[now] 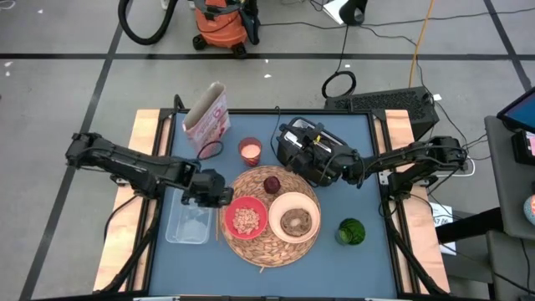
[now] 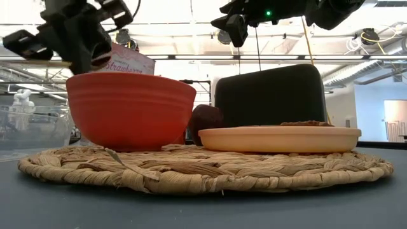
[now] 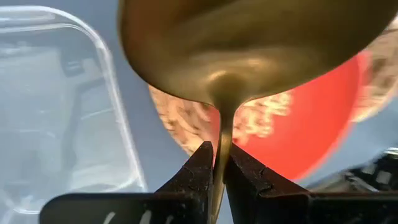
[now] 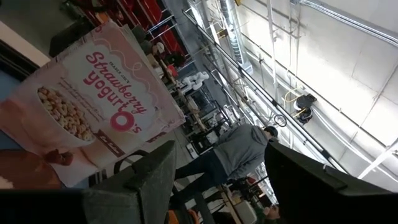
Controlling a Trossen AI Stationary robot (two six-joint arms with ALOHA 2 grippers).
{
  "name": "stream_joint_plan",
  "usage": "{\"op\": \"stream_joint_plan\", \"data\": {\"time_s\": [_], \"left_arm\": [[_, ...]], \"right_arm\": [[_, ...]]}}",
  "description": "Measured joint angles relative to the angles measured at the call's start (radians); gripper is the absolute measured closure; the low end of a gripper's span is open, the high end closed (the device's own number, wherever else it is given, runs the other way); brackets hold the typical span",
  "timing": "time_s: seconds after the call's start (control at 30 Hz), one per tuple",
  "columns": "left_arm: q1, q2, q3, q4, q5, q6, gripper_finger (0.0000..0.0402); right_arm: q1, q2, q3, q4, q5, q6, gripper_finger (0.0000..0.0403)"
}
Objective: Arrange a breakfast setting
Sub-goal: Put the gold spoon from the green cup to the left side of the placemat
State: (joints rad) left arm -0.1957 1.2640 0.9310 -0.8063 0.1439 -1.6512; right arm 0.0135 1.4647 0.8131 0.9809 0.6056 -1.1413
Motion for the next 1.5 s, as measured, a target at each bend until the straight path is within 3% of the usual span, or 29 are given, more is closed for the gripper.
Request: {"op": "stream_joint_plan", "data": {"time_s": [0.93,1.5], "left_arm": [[0.051,0.171,0.000,-0.045,0.015,0.072,0.0371],[0.051,0.171,0.000,-0.267,0.017,0.079,0.0371]], "right_arm": [[0.000,0.000,0.000,0.000,0.000,-0.003,0.0167],[0.000,0.000,0.000,0.000,0.000,-0.004,0.0167]]}}
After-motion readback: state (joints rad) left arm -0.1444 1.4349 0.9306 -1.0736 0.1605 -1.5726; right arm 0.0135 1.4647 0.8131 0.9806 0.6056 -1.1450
